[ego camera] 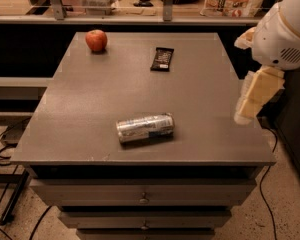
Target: Pick rxbar chocolate
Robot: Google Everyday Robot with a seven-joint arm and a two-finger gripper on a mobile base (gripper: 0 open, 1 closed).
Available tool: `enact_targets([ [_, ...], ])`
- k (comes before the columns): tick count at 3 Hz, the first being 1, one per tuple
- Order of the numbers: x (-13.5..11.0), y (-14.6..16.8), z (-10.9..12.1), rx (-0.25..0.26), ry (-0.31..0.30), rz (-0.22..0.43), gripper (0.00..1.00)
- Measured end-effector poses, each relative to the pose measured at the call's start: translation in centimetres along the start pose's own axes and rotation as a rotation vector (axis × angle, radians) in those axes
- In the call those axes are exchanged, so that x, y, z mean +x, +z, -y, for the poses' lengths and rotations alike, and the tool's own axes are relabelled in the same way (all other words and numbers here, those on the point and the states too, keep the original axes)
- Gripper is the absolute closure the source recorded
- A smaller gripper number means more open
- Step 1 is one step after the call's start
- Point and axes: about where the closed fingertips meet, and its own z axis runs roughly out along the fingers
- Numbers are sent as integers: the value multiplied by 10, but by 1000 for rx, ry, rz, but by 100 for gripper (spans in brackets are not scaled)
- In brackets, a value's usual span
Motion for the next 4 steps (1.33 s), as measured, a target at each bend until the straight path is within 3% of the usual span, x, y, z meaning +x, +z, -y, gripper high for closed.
enact_targets([
  [1, -24, 24, 22, -1, -12, 69, 0],
  [2, -24, 24, 22, -1, -12, 69, 0],
  [3, -34, 33, 28, 10, 30, 153, 0],
  [4, -64, 49, 51, 43, 54, 245, 0],
])
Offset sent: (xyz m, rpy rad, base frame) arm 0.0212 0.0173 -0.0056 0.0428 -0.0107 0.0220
